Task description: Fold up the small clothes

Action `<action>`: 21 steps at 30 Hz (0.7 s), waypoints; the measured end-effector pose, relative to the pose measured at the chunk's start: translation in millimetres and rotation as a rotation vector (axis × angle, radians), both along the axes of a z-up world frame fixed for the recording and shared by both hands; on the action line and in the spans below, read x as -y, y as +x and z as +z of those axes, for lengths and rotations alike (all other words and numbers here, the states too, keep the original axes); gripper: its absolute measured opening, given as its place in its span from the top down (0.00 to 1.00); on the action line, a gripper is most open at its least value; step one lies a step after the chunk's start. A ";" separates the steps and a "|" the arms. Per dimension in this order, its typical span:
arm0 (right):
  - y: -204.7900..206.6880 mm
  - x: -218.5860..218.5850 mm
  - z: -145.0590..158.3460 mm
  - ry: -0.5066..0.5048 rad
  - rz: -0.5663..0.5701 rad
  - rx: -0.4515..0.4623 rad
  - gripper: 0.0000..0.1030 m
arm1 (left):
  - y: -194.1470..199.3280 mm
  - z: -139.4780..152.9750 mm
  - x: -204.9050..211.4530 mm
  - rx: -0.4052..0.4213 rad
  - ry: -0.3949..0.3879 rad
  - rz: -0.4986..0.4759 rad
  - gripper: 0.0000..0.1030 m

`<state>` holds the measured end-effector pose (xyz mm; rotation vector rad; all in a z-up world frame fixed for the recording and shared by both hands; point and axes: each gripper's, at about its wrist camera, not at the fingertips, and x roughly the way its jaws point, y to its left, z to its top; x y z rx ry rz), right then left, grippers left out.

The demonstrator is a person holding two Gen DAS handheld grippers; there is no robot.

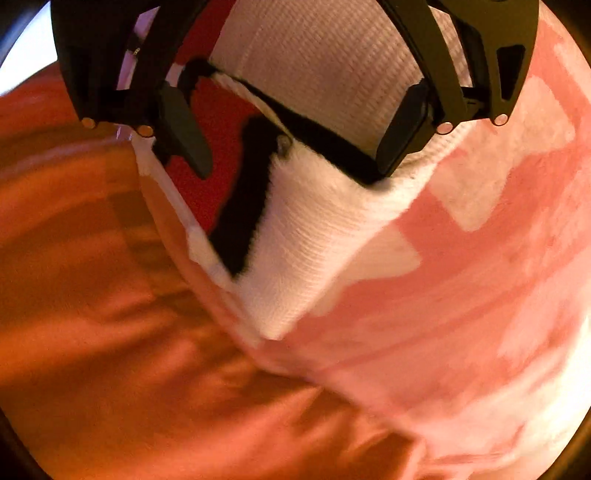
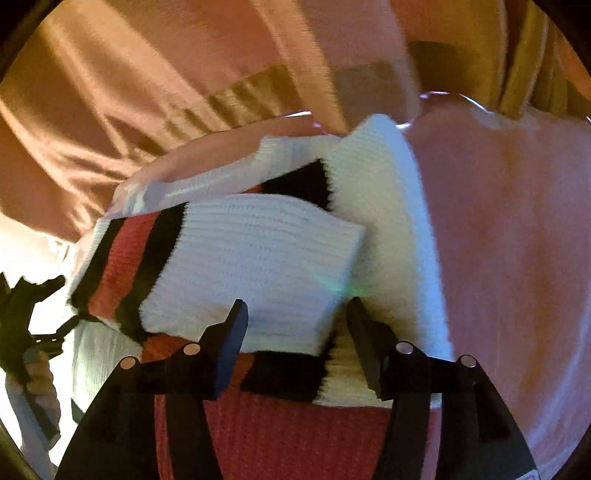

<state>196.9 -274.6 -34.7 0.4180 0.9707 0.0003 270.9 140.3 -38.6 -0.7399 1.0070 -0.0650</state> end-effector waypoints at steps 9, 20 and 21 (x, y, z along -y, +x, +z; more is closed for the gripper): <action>0.5 6.4 31.4 0.110 -0.020 0.081 0.93 | 3.7 -0.7 -12.0 0.007 0.010 0.057 0.65; 2.4 39.6 17.2 0.066 -0.059 0.004 0.93 | 14.3 -11.1 -6.1 -0.031 0.113 0.055 0.77; 3.2 38.0 19.7 0.045 -0.056 0.011 0.93 | 14.7 -11.2 -5.0 -0.030 0.123 0.051 0.76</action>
